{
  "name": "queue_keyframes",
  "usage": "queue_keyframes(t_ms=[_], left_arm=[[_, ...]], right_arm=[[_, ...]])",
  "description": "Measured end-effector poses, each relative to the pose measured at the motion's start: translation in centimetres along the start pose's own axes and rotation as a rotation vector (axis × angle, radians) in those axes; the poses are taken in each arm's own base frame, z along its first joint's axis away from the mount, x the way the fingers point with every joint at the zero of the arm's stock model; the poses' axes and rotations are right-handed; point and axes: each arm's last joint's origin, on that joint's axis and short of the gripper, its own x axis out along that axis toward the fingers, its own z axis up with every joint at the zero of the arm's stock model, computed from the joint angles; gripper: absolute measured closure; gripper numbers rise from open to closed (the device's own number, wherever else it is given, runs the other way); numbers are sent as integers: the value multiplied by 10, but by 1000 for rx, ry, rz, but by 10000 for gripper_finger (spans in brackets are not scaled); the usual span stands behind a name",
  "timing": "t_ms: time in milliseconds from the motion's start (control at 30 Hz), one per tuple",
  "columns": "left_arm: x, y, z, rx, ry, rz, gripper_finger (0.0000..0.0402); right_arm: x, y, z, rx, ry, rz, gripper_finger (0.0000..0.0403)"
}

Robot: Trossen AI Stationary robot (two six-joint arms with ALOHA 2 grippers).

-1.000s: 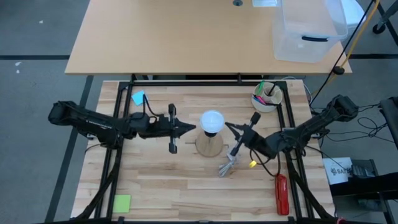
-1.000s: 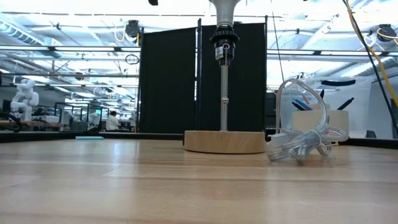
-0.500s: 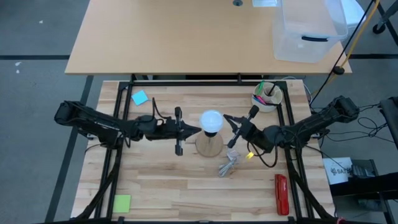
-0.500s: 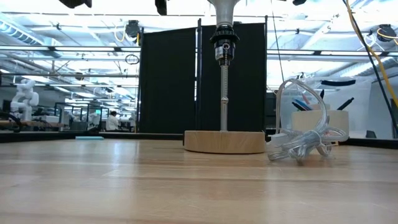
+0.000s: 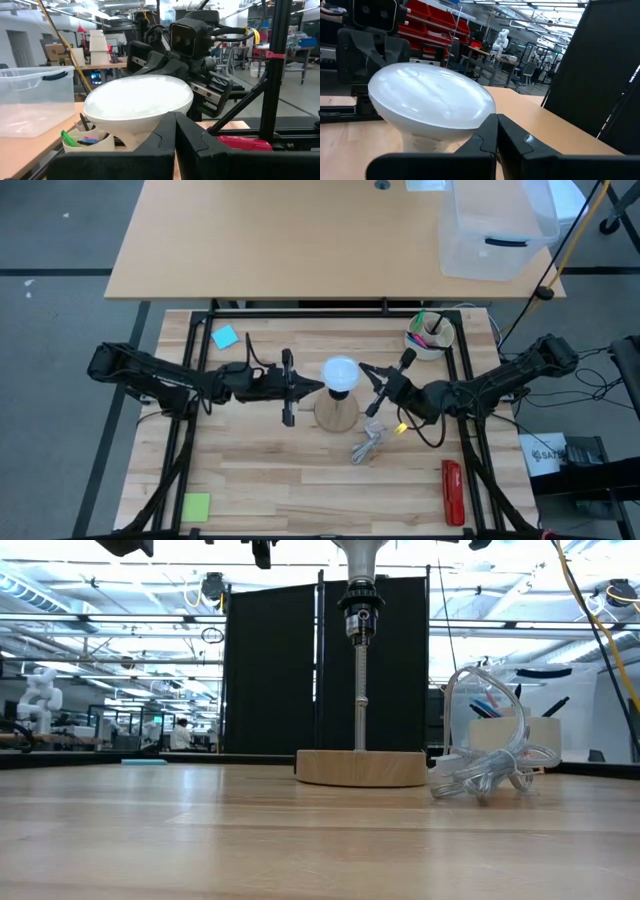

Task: Screw lightbulb
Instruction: Insert the lightbulb into the lamp

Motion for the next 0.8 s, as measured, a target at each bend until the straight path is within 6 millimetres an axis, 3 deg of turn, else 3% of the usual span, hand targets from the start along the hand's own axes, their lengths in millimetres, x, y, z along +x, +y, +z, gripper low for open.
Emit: queue_keyframes(t_ms=[533, 800], left_arm=[[0, 8, -5, -8, 55, 42, 401], [1, 19, -11, -42, 91, 102, 401]], right_arm=[[-13, 10, 2, -9, 1, 53, 403], [-21, 20, 0, -35, -13, 162, 403]])
